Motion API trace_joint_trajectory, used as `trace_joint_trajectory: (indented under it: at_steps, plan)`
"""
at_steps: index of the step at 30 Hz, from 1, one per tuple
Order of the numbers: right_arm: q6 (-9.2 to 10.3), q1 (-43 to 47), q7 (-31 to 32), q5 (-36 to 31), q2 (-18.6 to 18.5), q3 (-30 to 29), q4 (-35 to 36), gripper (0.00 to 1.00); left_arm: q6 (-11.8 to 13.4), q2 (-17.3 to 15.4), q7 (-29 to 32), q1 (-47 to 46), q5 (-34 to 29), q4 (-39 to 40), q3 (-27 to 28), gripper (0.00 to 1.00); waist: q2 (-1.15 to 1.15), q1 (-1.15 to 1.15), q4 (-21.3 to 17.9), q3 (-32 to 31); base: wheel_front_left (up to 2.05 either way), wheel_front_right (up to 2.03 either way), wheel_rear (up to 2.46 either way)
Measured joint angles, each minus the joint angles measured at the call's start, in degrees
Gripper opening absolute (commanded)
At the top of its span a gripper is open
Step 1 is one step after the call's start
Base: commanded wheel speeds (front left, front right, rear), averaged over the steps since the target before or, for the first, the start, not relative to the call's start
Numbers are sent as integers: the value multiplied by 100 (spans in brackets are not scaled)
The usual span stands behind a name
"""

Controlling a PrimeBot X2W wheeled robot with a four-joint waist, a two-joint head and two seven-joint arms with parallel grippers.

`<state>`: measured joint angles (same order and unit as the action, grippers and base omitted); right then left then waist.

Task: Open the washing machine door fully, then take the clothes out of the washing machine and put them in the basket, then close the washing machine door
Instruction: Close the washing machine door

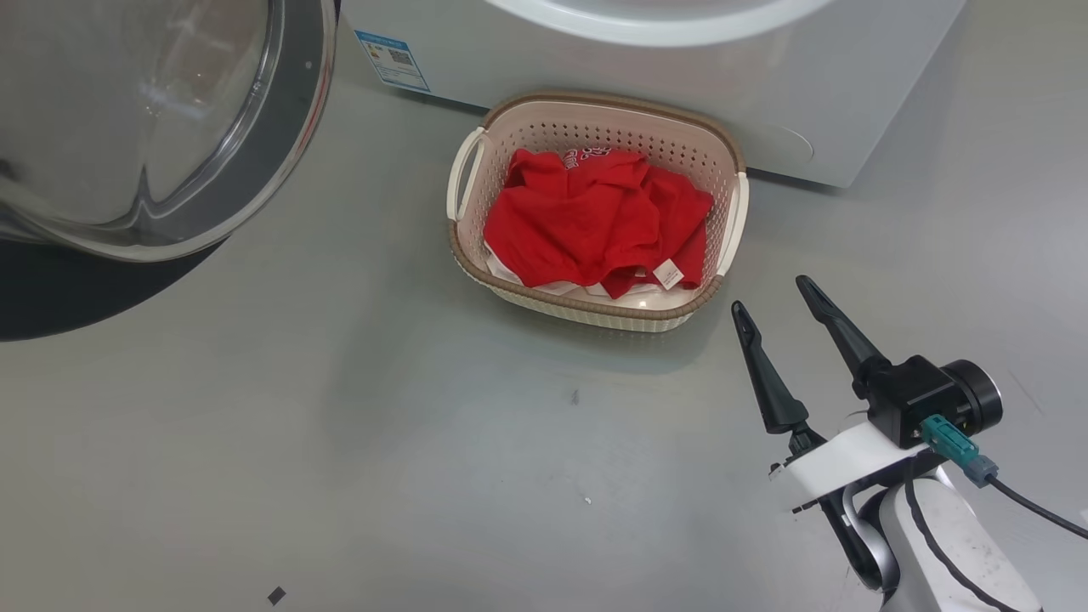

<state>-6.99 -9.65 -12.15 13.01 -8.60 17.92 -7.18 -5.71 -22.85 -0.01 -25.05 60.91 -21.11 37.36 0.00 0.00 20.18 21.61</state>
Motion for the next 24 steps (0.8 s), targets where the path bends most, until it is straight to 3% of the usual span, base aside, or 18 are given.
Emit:
trace_joint_trajectory:
  at_steps: [4, 10, 19, 24]
  plan:
    - [0, -46, -1, 0, 9, 45, 14, 100, 138, -60, 301, -343, 546, -407, 298, 0, 0, 0, -87, 49, 0, 0, 0]
    - [0, -59, -1, -1, 2, 43, 47, 100, 290, -241, 566, -631, 879, -793, 534, 0, 0, 0, -159, 131, 0, 0, 0]
    - [0, -143, -2, -7, 2, 41, 62, 100, 767, -216, 1184, -1373, 1751, -1597, 924, 0, 0, 0, -228, 212, 0, 0, 0]
    - [0, -153, -4, -8, 3, 42, 58, 100, 888, -193, 1547, -1528, 1989, -1802, 907, 0, 0, 0, -244, 212, 0, 0, 0]
